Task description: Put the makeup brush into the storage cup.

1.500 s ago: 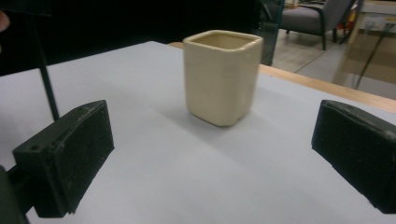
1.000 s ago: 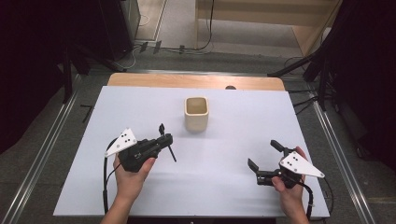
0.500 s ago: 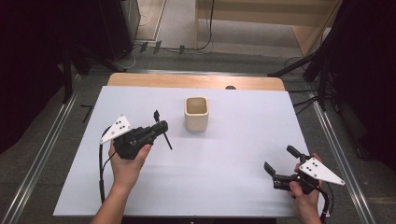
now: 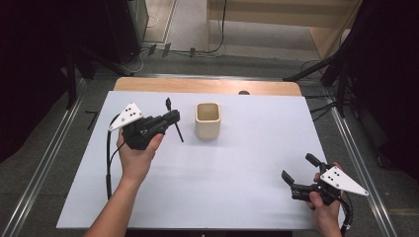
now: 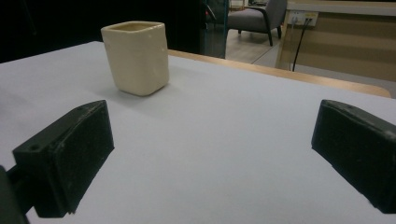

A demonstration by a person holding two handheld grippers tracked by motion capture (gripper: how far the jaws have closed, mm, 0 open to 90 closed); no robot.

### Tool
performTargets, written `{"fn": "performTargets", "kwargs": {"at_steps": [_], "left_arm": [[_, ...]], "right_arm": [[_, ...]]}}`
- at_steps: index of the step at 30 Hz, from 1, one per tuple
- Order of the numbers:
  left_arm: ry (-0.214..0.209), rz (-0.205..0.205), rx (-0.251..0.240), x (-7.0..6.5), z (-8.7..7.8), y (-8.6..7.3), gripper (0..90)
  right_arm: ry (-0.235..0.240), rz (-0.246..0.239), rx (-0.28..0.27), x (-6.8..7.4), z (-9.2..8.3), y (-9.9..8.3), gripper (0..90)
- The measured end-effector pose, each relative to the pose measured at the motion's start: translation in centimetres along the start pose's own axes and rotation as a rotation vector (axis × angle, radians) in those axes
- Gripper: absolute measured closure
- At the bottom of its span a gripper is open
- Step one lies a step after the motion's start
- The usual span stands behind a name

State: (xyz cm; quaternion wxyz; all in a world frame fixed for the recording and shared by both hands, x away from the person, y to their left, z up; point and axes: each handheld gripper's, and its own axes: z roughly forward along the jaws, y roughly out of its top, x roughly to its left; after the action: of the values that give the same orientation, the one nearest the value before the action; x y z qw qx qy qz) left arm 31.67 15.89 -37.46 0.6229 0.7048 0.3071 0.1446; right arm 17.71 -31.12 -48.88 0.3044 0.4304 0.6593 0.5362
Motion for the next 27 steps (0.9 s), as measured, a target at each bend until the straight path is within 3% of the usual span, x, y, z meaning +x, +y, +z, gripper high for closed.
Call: {"fn": "performTargets", "kwargs": {"at_steps": [7,15,23,27], "left_arm": [[0.004,-0.012,-0.023,0.4,1.1,1.3,86.4],[0.003,0.005,-0.006,0.5,2.8,2.2,86.3],[0.000,-0.006,-0.025,0.6,4.1,3.0,86.3],[0.003,0.010,-0.027,0.3,4.8,3.3,86.3]], "right_arm": [[0.012,-0.016,0.013,0.4,0.2,-0.1,0.0],[0.014,-0.007,0.012,0.2,0.2,-0.2,0.0],[0.023,-0.006,0.021,0.3,0.4,-0.3,0.0],[0.026,-0.013,0.016,0.4,0.3,-0.2,0.0]]}}
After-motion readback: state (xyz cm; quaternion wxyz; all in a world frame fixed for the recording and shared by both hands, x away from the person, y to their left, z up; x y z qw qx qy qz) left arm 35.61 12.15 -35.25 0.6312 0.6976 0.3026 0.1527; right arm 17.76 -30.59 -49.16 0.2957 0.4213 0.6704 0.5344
